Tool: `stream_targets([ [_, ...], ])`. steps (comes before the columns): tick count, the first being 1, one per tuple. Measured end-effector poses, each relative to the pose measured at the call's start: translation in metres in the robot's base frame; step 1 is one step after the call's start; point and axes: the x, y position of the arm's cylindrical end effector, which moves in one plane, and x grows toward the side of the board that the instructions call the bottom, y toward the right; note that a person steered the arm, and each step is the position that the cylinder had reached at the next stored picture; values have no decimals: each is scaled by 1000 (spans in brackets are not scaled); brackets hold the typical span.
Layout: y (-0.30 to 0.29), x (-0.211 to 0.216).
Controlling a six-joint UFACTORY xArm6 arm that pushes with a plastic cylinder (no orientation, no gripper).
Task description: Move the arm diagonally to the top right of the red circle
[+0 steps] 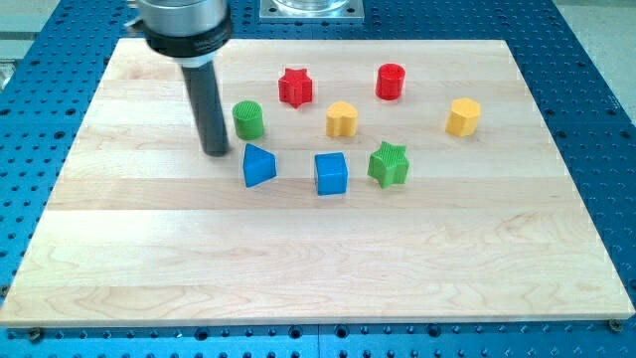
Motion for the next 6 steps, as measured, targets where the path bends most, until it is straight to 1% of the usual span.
stream_targets([
  [1,-18,-42],
  [2,-6,-120],
  [3,66,-181],
  [4,204,-196],
  [5,305,-197],
  [6,308,-188],
])
